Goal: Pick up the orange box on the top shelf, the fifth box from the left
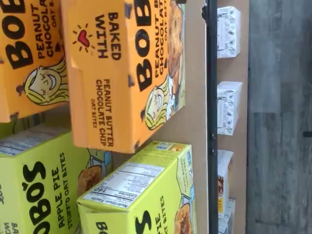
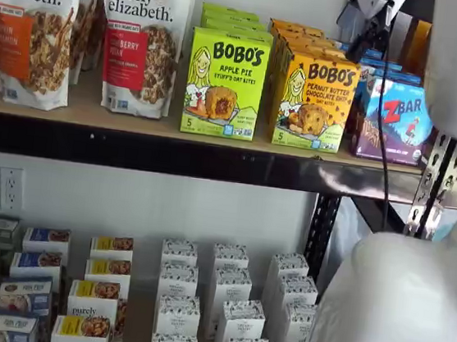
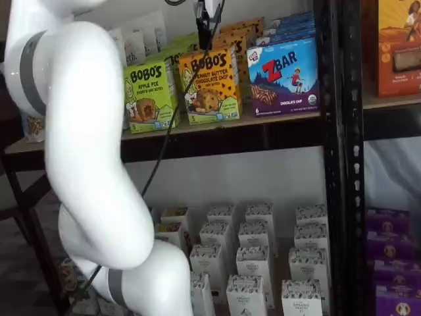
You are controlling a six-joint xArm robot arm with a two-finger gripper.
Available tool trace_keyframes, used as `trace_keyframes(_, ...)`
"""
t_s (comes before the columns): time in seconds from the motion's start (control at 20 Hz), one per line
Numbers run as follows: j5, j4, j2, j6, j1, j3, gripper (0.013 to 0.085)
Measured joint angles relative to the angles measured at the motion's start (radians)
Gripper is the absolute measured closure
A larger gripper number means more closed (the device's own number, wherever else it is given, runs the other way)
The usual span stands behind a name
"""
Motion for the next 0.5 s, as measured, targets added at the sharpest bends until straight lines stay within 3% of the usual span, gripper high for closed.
trace_keyframes(0.3, 0.164, 0.003, 0.133, 0.028, 0.009, -0.167, 0.013)
trace_keyframes(0.5, 0.205, 0.017, 0.177, 0.039, 0.011, -0.217, 0.013)
